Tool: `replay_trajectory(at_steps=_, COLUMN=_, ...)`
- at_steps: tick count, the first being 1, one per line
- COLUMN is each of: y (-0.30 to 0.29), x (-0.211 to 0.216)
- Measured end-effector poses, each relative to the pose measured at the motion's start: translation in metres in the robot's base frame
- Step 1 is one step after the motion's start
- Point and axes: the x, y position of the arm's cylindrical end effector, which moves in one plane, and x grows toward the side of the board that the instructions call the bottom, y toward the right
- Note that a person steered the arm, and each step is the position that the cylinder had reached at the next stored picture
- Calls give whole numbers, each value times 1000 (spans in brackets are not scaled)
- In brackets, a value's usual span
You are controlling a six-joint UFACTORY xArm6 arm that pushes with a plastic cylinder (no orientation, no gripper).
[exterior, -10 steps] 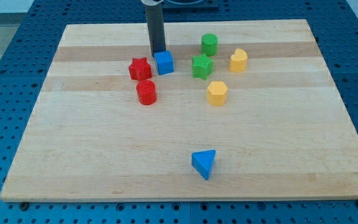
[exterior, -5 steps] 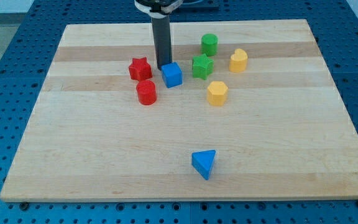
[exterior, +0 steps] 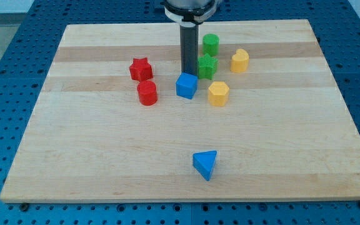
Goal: Push the blue cube to the top left of the blue triangle
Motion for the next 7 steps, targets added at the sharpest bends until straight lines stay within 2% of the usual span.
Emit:
replay_trajectory(at_steps=2, y=-7, x=25)
replay_trajectory(at_steps=7, y=-7, x=142)
